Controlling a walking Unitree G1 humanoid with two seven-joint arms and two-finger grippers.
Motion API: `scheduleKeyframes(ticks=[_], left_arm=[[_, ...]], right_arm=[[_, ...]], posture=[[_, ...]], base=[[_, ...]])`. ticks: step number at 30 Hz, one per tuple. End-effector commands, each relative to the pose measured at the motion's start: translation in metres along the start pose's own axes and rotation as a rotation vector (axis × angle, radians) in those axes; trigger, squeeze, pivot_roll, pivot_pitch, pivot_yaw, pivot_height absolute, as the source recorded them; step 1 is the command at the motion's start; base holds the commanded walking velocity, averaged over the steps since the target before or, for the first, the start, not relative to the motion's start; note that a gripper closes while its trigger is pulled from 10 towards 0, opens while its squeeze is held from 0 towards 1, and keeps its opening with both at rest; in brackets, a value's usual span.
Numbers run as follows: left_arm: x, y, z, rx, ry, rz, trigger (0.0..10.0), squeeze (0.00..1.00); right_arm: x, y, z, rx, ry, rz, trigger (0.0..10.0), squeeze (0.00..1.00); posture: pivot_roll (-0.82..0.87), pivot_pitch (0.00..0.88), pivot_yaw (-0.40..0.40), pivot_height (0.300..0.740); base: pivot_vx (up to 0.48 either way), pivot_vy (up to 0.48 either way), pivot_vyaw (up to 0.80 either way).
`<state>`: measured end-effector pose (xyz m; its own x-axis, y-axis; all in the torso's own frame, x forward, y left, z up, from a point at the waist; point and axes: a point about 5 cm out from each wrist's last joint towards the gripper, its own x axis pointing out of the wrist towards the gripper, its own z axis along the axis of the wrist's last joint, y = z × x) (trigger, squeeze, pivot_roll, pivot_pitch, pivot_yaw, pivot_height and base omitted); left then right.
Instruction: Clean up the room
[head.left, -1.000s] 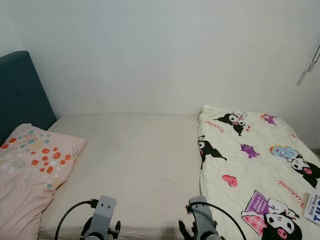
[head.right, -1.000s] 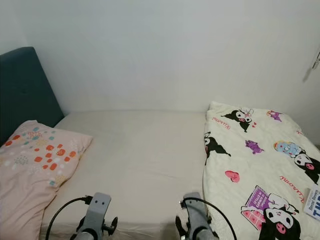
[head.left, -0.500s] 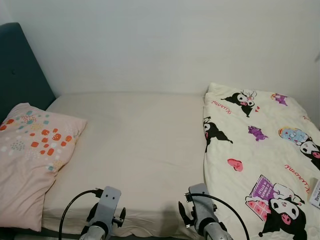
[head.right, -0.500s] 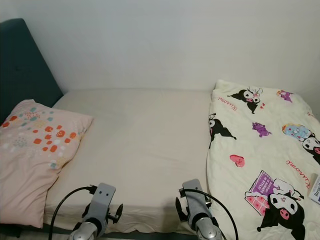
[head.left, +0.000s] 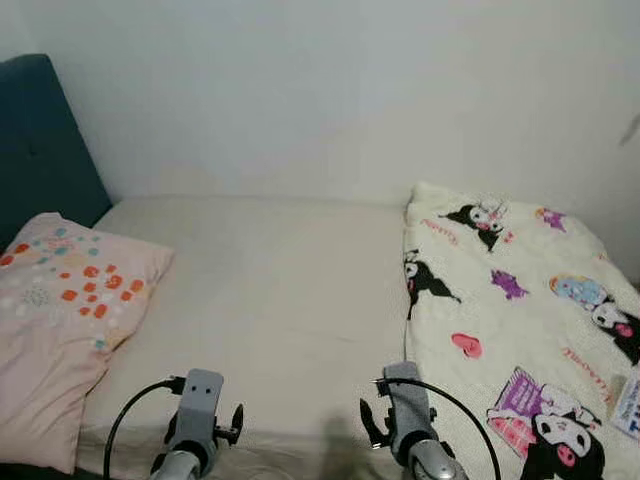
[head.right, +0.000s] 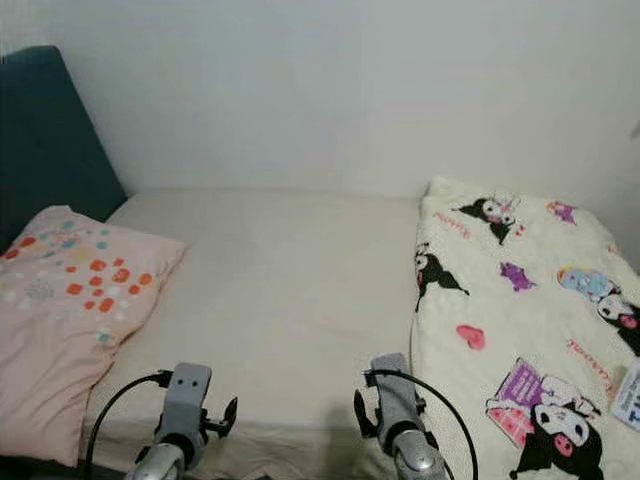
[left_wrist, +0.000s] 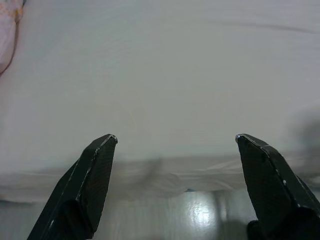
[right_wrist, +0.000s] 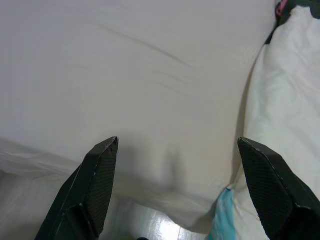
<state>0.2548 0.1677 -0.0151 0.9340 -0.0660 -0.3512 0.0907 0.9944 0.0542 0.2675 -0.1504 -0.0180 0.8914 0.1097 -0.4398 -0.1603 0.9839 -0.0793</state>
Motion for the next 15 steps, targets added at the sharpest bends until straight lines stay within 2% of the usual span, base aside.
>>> scheduleKeyframes(ticks=[1,3,8,15], left_arm=[[-0.0036,0.0005,-0.0065,0.012,0.026,-0.003,10.0,0.00],[-0.0053,0.0002,-0.0106,0.047,0.047,0.000,10.0,0.00],[-0.0045,0.0011,-0.0118,0.046,0.066,0.022,10.0,0.00],[-0.0025,0.0007,-0.0086,0.044,0.057,0.012,10.0,0.00]], right_arm=[[-0.0015,0.0026,-0.0040,0.017,0.015,0.011,10.0,0.00],[-0.0026,0.0042,-0.0062,0.032,0.019,0.008,10.0,0.00],[-0.0032,0.0046,-0.0097,0.057,0.041,-0.001,10.0,0.00],[-0.0014,0.0013,-0.0082,0.044,0.056,-0.027,10.0,0.00]], posture=[[-0.01,0.005,-0.039,0.740],[-0.02,0.000,-0.038,0.740],[-0.02,0.000,-0.032,0.740],[-0.03,0.000,-0.023,0.740]], base=[[0.000,0.000,0.00],[0.000,0.000,0.00],[0.000,0.000,0.00],[0.000,0.000,0.00]])
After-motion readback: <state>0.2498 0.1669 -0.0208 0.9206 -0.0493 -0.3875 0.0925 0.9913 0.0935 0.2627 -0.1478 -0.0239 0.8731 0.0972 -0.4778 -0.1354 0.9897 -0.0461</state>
